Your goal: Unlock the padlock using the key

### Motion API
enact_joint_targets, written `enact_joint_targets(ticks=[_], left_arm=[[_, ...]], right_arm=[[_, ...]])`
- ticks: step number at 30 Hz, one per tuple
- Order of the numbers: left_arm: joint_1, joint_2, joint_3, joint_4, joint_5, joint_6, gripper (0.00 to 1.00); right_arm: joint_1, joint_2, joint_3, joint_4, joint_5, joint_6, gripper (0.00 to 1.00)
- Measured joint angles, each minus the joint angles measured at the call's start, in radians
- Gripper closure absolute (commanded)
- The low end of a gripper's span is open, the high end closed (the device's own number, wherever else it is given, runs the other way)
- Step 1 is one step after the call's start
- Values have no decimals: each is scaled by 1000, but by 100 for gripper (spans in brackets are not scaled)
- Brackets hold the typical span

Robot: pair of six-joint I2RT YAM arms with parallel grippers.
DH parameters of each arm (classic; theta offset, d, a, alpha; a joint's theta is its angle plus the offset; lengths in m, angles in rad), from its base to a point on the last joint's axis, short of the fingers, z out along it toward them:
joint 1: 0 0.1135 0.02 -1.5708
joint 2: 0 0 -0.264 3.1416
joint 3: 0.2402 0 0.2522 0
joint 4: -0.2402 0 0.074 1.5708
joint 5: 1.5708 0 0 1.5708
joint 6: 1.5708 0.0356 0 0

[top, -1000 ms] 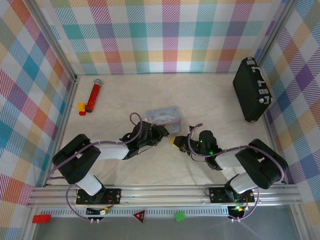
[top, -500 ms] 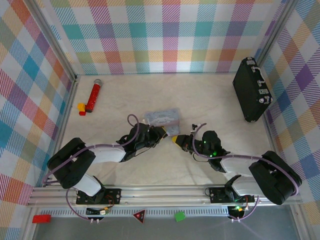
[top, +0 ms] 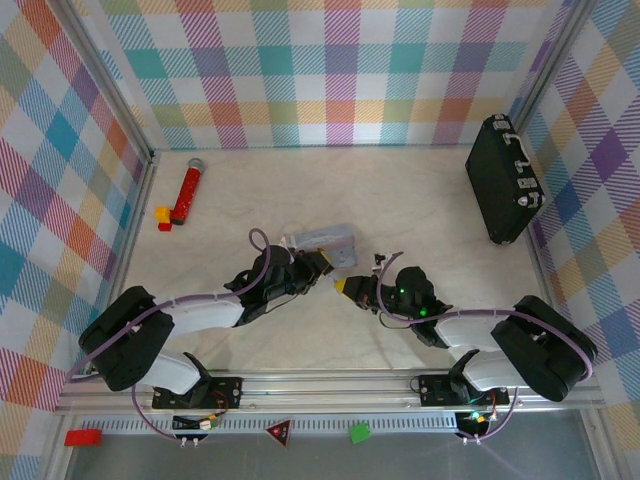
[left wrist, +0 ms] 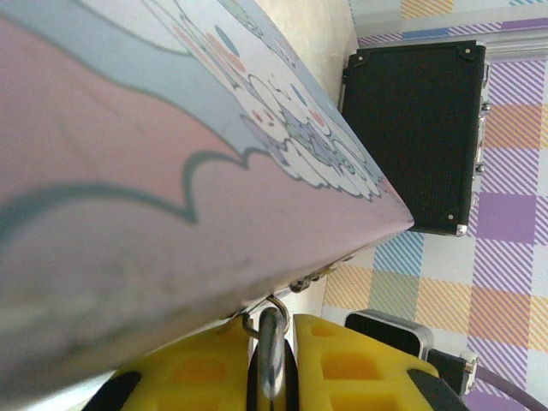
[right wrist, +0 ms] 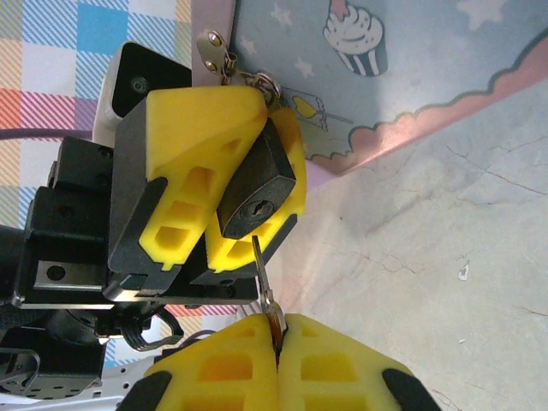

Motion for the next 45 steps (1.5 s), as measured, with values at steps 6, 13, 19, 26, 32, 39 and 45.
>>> enact_joint_targets(ticks=[6, 13, 19, 26, 32, 39, 45], left_arm=[[0, -1, 0, 0, 1, 0, 95], [-3, -19, -16, -3, 1, -1, 95], [-10, -36, -21, -19, 0, -1, 95], [-15, -37, -21, -21, -14, -1, 95], [-16, -37, -21, -21, -34, -1, 95], [-23, -37, -26, -14, -42, -1, 95], [-29, -37, -27, -5, -39, -2, 95]], right_arm=[[0, 0, 0, -1, 10, 0, 100], [0, 0, 0, -1, 17, 0, 100], [0, 6, 0, 7, 17, 0, 100], [0, 59, 0, 64, 14, 16, 100], [0, 106, 0, 133, 8, 54, 100], [0, 89, -6, 127, 10, 61, 100], [1, 33, -7, 77, 23, 61, 100]])
